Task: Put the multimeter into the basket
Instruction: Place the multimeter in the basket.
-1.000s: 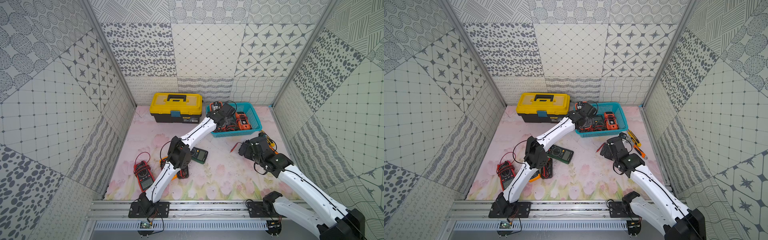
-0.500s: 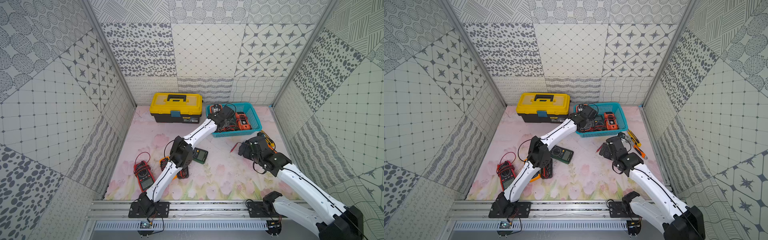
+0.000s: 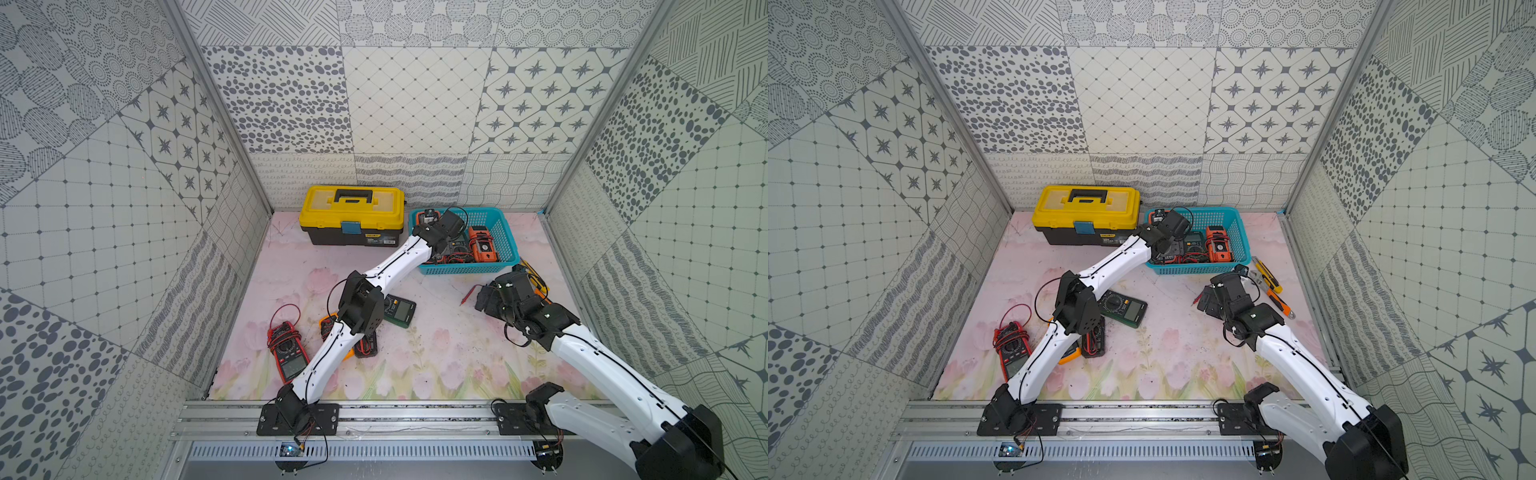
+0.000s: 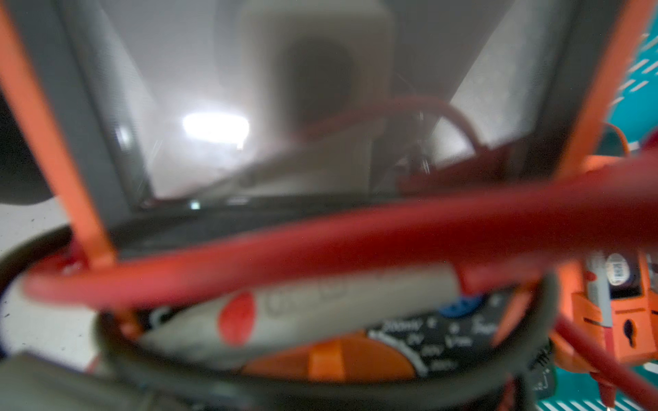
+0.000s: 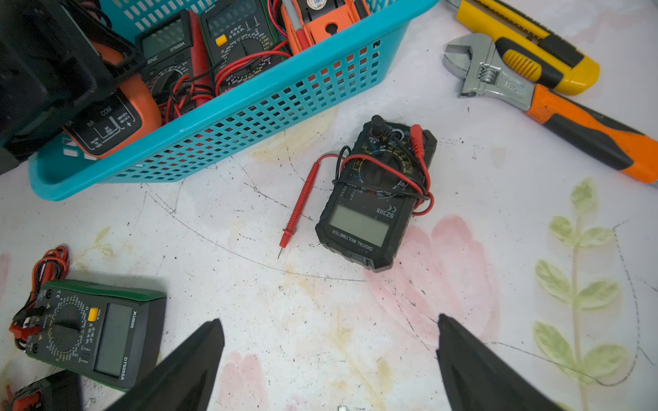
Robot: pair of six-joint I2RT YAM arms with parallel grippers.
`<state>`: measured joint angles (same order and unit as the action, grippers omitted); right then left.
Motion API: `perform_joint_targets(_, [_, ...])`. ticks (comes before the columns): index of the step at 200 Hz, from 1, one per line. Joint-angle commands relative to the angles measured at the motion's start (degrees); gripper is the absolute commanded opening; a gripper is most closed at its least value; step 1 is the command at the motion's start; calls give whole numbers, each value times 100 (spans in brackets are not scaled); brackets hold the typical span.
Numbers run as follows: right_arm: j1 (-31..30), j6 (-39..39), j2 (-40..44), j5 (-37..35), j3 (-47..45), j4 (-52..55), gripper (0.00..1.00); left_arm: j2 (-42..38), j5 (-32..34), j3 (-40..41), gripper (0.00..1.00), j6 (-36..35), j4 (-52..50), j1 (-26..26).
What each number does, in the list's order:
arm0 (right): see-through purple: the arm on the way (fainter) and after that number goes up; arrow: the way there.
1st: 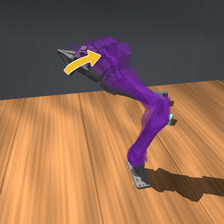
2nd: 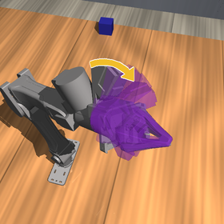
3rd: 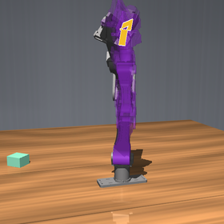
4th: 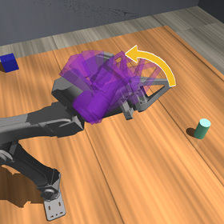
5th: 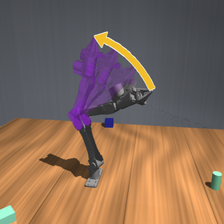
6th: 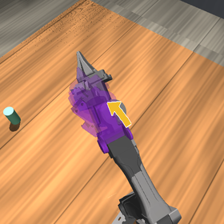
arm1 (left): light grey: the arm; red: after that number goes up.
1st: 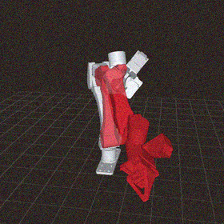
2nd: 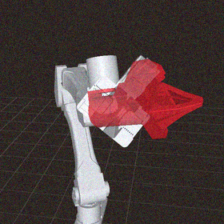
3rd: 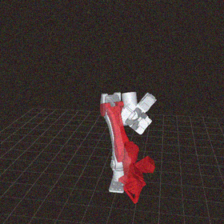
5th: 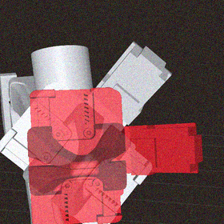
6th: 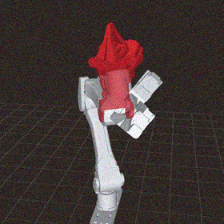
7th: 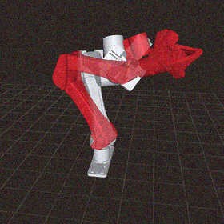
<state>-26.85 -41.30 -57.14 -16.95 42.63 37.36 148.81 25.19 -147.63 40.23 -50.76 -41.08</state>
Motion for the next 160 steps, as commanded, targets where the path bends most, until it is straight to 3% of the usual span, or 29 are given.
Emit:
perform_joint_targets(1, [34, 86, -108, -6, 187, -212, 98, -79, 40, 147, 0, -187, -487, 70])
perform_joint_targets(15, [25, 87, -131, 16, 206, -212, 98, -39, -111, 189, 0, -288, -343, 66])
perform_joint_targets(34, [23, 79, -105, 16, 196, -212, 98, 45, -350, 242, 17, -420, -116, 65])
perform_joint_targets(86, [22, 84, 70, -94, 194, -135, 98, 149, -253, 395, 20, -277, -56, 83])
perform_joint_targets(106, [23, 92, 98, -98, 194, -133, 98, 180, -268, 507, 31, -186, 21, 83])
perform_joint_targets(148, [22, 160, 130, -103, 246, -133, 98, 262, -256, 507, 41, 72, -43, 103])
perform_joint_targets(160, [24, 191, 161, -119, 248, -137, 98, 245, -243, 515, 48, 128, -80, 101])
